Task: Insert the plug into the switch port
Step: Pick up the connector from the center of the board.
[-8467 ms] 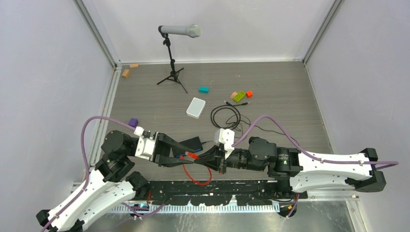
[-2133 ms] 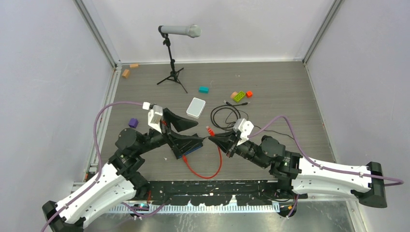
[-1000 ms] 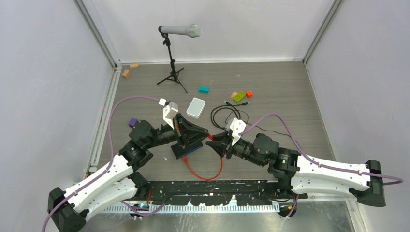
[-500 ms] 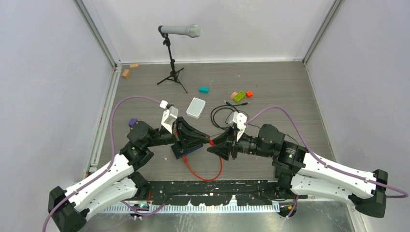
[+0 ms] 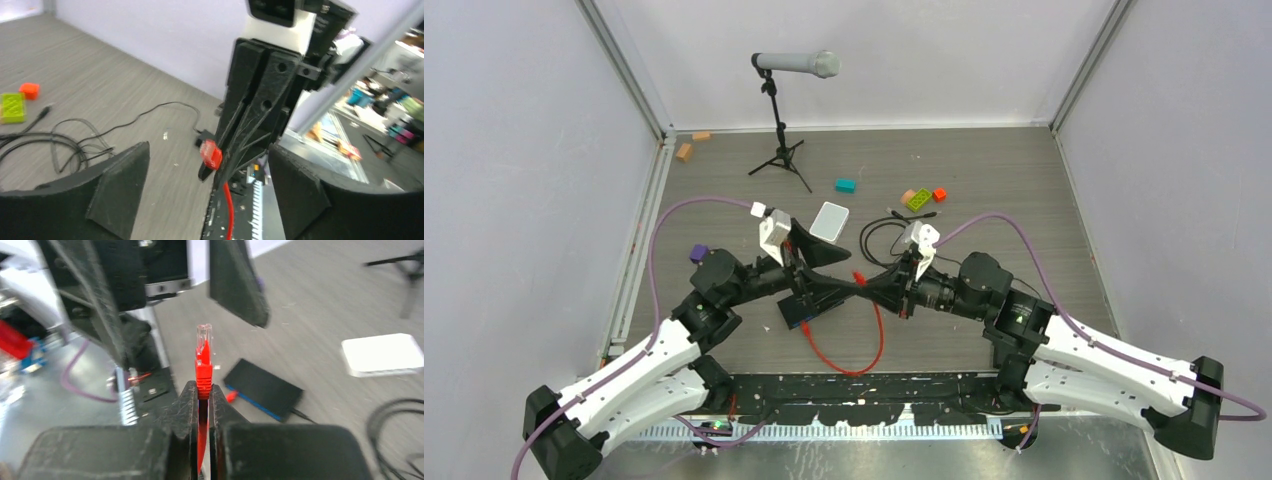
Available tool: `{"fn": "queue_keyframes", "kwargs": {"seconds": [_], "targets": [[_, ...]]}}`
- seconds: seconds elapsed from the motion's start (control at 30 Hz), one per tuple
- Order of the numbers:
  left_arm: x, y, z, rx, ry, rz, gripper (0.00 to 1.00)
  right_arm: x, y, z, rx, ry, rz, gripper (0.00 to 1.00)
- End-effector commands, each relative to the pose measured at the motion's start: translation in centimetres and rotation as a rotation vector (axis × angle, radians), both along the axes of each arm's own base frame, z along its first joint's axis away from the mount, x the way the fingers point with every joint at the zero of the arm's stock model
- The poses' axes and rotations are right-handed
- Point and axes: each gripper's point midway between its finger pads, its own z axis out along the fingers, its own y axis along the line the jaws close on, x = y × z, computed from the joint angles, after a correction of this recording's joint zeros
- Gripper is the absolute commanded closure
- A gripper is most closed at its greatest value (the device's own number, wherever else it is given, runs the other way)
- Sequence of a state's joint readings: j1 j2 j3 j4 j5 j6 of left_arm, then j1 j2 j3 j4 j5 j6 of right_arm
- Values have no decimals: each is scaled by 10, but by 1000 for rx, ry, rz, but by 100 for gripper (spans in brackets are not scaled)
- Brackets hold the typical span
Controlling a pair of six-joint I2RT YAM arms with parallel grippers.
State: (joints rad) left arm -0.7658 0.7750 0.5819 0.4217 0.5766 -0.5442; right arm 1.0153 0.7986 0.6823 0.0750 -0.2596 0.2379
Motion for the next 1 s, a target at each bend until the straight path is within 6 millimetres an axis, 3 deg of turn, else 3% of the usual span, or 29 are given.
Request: {"fn": "queue_keyframes", "kwargs": {"seconds": [0.0, 0.13, 0.33, 0.53, 0.87, 0.97], "targets": [[43, 10, 15, -59, 87, 239, 4, 56, -31, 17, 18, -148, -349, 100], [62, 8, 13, -98, 168, 315, 3, 81, -51, 29, -12, -230, -541, 99], [82, 3, 20, -194, 198, 362, 5, 84, -50, 35, -86, -336, -661, 100], [79, -11, 34, -241, 173, 279, 26, 79, -40, 39, -118, -378, -693, 100], [73, -23, 22, -222, 204, 203, 49, 80, -36, 38, -117, -378, -702, 100], [72, -26, 22, -219, 205, 187, 62, 80, -33, 36, -123, -376, -697, 100]]}}
